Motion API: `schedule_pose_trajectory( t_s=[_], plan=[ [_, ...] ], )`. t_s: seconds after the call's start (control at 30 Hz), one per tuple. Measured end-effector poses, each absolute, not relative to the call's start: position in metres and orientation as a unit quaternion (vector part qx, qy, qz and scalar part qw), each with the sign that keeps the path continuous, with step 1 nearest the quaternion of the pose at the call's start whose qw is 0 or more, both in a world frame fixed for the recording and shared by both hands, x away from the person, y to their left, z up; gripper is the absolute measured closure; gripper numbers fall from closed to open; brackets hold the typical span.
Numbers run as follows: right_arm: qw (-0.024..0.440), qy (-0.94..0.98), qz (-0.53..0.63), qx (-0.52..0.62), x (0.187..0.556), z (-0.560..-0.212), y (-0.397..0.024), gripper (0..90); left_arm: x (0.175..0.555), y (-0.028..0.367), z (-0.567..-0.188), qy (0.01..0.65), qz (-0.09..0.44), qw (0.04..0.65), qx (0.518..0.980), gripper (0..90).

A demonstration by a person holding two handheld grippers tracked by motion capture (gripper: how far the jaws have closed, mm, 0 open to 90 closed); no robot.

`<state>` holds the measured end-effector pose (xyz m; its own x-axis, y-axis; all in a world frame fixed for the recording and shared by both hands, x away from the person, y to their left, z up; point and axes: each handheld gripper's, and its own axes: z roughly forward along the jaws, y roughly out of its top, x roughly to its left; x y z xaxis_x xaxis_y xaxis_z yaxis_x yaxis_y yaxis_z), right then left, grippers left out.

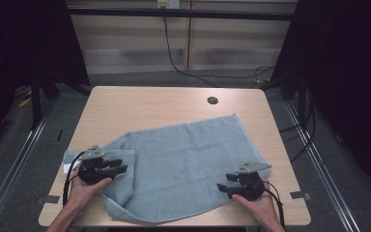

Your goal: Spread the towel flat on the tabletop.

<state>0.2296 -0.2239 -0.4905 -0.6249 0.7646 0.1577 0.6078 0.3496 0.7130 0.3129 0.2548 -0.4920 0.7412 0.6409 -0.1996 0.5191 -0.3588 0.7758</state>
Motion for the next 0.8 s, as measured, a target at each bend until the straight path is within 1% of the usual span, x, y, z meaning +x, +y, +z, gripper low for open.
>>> schedule_pose_trajectory(
  t_s=[0.07, 0.1, 0.17, 0.2, 0.23, 0.27, 0.3, 0.33, 0.37, 0.4, 0.5, 0.53, 0.6, 0.67, 0.7, 0.73, 0.8],
  plan=[
    [0.108, 0.831, 0.359, 0.410, 0.229, -0.497, -0.217, 41.6, 0.313, 0.252, -0.494, 0.347, 0.071, 0.438, 0.826, 55.9],
    [0.120, 0.834, 0.356, 0.403, 0.229, -0.499, -0.214, 41.8, 0.312, 0.249, -0.494, 0.344, 0.077, 0.432, 0.830, 55.4],
    [0.140, 0.840, 0.345, 0.394, 0.233, -0.499, -0.211, 45.4, 0.309, 0.245, -0.495, 0.335, 0.095, 0.417, 0.839, 56.3],
    [0.145, 0.840, 0.348, 0.390, 0.235, -0.500, -0.211, 46.6, 0.307, 0.243, -0.495, 0.331, 0.101, 0.410, 0.844, 58.8],
    [0.148, 0.838, 0.349, 0.392, 0.238, -0.501, -0.211, 49.9, 0.306, 0.241, -0.495, 0.327, 0.105, 0.407, 0.846, 62.7],
    [0.150, 0.837, 0.348, 0.395, 0.241, -0.500, -0.211, 58.4, 0.306, 0.241, -0.495, 0.325, 0.104, 0.405, 0.848, 67.7],
    [0.152, 0.836, 0.349, 0.394, 0.244, -0.500, -0.212, 66.1, 0.306, 0.240, -0.496, 0.325, 0.086, 0.412, 0.847, 72.9],
    [0.156, 0.834, 0.352, 0.395, 0.248, -0.501, -0.214, 73.6, 0.307, 0.239, -0.497, 0.328, 0.083, 0.413, 0.846, 78.6],
    [0.155, 0.834, 0.350, 0.397, 0.251, -0.501, -0.215, 80.7, 0.306, 0.238, -0.497, 0.329, 0.081, 0.413, 0.845, 80.5],
    [0.153, 0.834, 0.349, 0.398, 0.255, -0.500, -0.217, 83.8, 0.306, 0.236, -0.496, 0.331, 0.076, 0.415, 0.844, 81.8],
    [0.152, 0.826, 0.348, 0.417, 0.274, -0.501, -0.225, 85.2, 0.304, 0.230, -0.497, 0.327, 0.048, 0.427, 0.842, 84.6],
    [0.155, 0.823, 0.347, 0.423, 0.281, -0.501, -0.228, 85.3, 0.302, 0.227, -0.497, 0.322, 0.039, 0.430, 0.843, 87.3],
    [0.156, 0.814, 0.346, 0.440, 0.295, -0.501, -0.236, 85.5, 0.298, 0.220, -0.497, 0.315, 0.017, 0.435, 0.843, 87.5],
    [0.160, 0.808, 0.344, 0.450, 0.309, -0.502, -0.243, 85.5, 0.292, 0.212, -0.495, 0.300, 0.007, 0.439, 0.847, 87.9],
    [0.161, 0.806, 0.345, 0.454, 0.316, -0.502, -0.247, 85.5, 0.290, 0.209, -0.493, 0.296, -0.003, 0.444, 0.845, 90.0],
    [0.162, 0.802, 0.343, 0.461, 0.322, -0.502, -0.250, 85.5, 0.287, 0.207, -0.491, 0.291, -0.008, 0.450, 0.844, 89.9],
    [0.171, 0.796, 0.340, 0.471, 0.333, -0.503, -0.257, 85.5, 0.285, 0.206, -0.487, 0.288, -0.007, 0.458, 0.841, 86.9]
  ],
)
